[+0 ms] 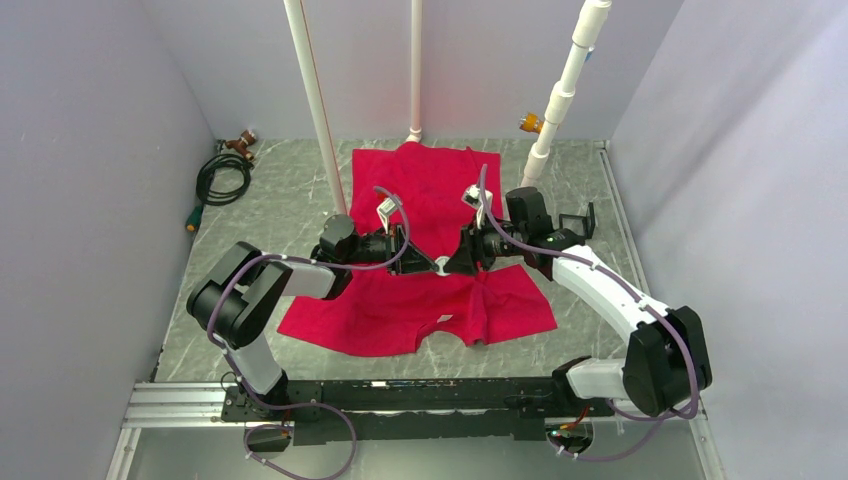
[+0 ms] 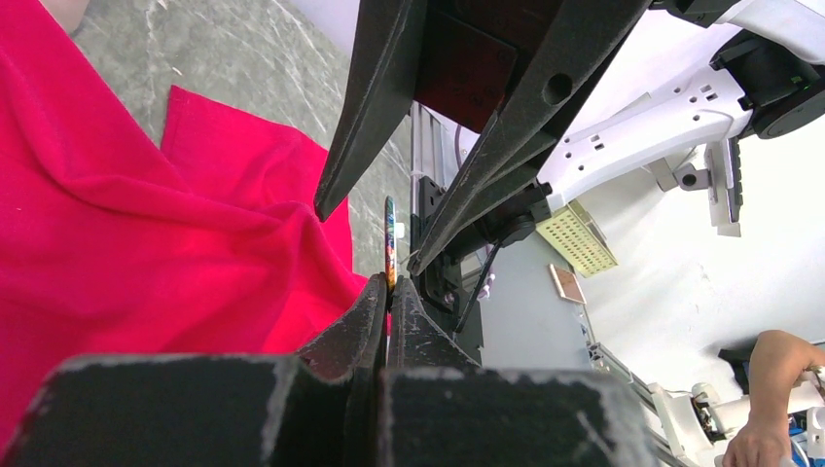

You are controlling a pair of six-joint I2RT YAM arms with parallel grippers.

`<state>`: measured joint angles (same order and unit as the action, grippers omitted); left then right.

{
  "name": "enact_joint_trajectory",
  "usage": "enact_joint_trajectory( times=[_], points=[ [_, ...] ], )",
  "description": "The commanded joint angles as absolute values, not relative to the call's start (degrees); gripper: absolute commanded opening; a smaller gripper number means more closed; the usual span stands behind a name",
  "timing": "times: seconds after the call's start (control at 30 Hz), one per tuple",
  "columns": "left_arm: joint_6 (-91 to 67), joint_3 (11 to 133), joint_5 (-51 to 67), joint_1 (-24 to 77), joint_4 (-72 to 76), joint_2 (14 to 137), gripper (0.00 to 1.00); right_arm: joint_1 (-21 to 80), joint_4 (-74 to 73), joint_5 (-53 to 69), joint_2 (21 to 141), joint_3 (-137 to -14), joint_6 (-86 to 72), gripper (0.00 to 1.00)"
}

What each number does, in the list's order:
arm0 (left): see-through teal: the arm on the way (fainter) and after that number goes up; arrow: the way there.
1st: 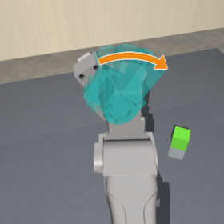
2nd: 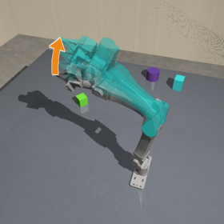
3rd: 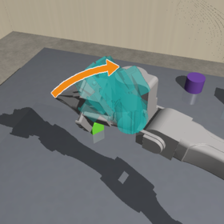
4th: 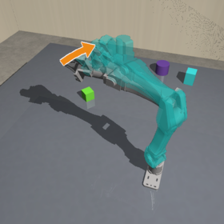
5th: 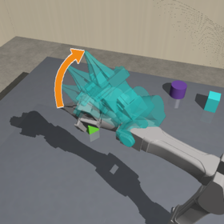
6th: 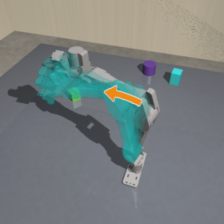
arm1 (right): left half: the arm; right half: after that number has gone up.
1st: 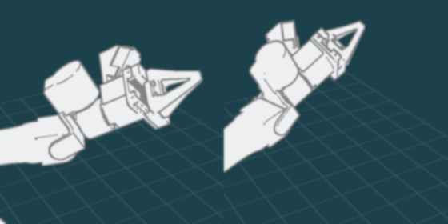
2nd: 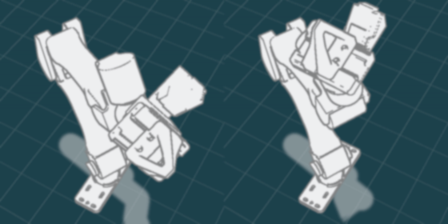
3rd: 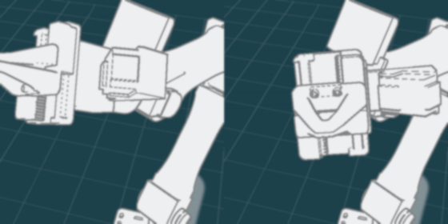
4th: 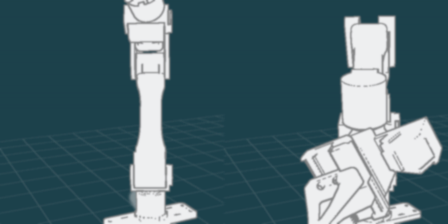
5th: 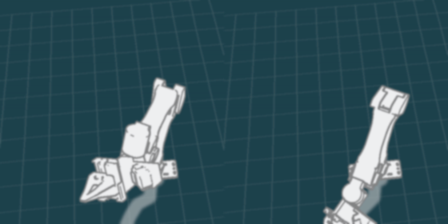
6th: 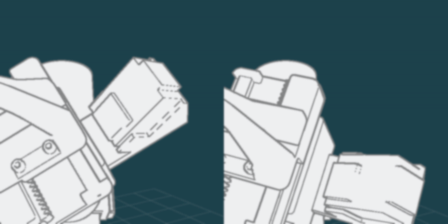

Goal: Remove the brooch from the garment

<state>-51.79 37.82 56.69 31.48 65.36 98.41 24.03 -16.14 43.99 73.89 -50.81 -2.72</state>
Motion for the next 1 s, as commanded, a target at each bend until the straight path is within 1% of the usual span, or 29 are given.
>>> enact_joint_trajectory(
  times=[0.0,0.2,0.3,0.43,0.63,0.77,0.87,0.97],
  points=[
    [-51.9,38.4,57.8,31.8,69.0,97.2,0.00,23.7,-13.7,42.7,74.3,-53.3,-3.4,0.47],
    [-51.9,38.3,57.9,31.8,69.1,97.1,0.00,23.8,-14.8,38.4,74.3,-53.4,-2.9,0.39],
    [-51.8,38.3,58.0,31.8,69.3,97.1,0.00,23.7,-14.5,38.3,74.4,-53.1,-3.5,0.35],
    [-51.1,38.4,58.1,31.9,69.2,96.9,0.00,23.7,-13.9,39.7,74.6,-52.9,-3.9,0.32],
    [-50.4,38.4,58.3,32.1,68.9,96.8,0.00,23.7,-12.1,45.8,74.7,-52.3,-5.0,0.32],
    [-50.5,38.4,58.4,32.2,69.2,96.6,0.00,23.7,-12.1,45.8,74.8,-52.1,-5.1,0.31],
    [-50.2,38.3,58.6,32.2,69.2,96.3,0.00,23.7,-12.2,44.9,74.8,-52.0,-5.3,0.28],
    [-49.4,38.2,58.7,32.4,68.9,95.7,0.00,23.7,-12.0,44.7,75.0,-52.1,-5.8,0.23]
  ],
)
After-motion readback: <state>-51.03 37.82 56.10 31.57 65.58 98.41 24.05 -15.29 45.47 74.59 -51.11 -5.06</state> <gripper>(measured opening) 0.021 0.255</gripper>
